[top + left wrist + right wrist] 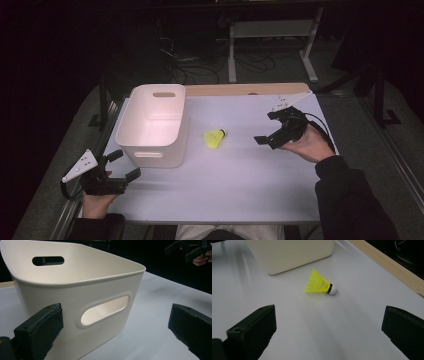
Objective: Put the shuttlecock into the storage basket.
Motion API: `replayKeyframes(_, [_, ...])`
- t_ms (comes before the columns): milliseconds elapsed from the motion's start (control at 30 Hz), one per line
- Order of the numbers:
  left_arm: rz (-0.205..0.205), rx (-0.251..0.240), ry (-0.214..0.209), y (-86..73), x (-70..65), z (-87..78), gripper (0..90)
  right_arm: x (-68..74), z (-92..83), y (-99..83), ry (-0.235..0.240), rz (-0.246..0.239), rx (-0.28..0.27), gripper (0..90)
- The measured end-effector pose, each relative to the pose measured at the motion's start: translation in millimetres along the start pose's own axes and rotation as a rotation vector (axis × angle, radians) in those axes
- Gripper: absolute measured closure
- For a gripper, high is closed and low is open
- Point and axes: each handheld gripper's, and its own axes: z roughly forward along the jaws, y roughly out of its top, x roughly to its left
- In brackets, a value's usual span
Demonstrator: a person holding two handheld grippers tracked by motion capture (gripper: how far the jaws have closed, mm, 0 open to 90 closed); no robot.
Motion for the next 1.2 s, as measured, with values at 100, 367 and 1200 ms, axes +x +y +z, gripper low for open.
replayKeyframes(100, [0.000, 0.001, 0.000, 0.0, 0.0, 0.1, 0.0, -1.2, 2.3, 1.7, 0.003, 0.001, -0.001, 0.0])
replayKeyframes(367, [0.001, 0.001, 0.000, -0.1, 0.1, 0.1, 0.0, -3.4, 10.5, 6.4, 0.016, -0.008, 0.005, 0.0])
replayKeyframes(1200, [0.001, -0.001, -0.002, 0.0, 0.0, -0.2, 0.0, -1.8, 43.7, 15.2, 0.071, -0.025, 0.036, 0.0])
